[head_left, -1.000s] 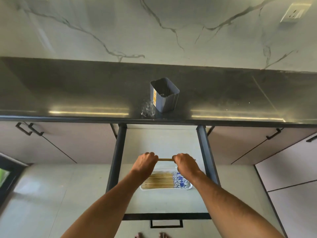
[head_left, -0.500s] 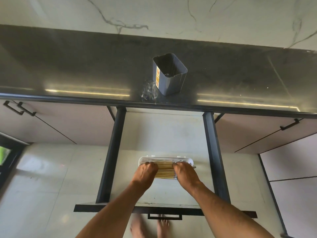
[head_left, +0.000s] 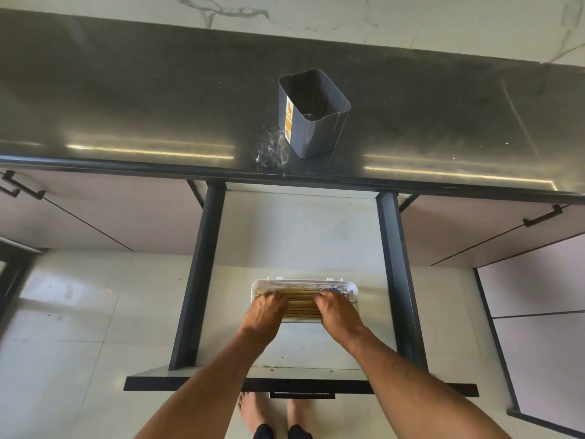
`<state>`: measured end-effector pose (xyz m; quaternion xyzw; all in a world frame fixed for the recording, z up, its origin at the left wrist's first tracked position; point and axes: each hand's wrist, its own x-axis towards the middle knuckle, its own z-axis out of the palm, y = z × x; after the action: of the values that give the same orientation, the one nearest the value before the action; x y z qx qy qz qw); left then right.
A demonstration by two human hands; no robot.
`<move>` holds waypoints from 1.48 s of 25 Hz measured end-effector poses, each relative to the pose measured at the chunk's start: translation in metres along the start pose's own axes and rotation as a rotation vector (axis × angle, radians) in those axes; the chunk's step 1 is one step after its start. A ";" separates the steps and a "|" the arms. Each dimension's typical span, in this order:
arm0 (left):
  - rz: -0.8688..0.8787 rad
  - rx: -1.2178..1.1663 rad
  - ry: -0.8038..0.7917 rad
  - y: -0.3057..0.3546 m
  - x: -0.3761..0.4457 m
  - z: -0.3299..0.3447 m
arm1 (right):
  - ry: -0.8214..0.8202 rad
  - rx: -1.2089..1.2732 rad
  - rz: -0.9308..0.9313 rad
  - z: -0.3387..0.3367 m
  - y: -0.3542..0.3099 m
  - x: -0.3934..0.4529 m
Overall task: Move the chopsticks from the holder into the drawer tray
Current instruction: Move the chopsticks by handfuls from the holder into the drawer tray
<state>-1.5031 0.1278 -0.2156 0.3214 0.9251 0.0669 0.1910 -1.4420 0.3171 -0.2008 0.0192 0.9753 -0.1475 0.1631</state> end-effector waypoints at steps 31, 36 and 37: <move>-0.016 -0.147 0.103 -0.009 -0.003 -0.010 | 0.094 -0.047 0.078 -0.011 0.002 0.002; -0.041 -0.053 0.058 -0.001 0.006 -0.002 | 0.085 -0.060 0.061 0.001 0.012 0.000; -0.050 -0.054 0.059 -0.001 0.007 -0.001 | 0.088 -0.062 0.058 0.003 0.011 0.000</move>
<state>-1.5091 0.1312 -0.2172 0.2908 0.9359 0.0964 0.1740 -1.4405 0.3273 -0.2064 0.0491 0.9847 -0.1115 0.1246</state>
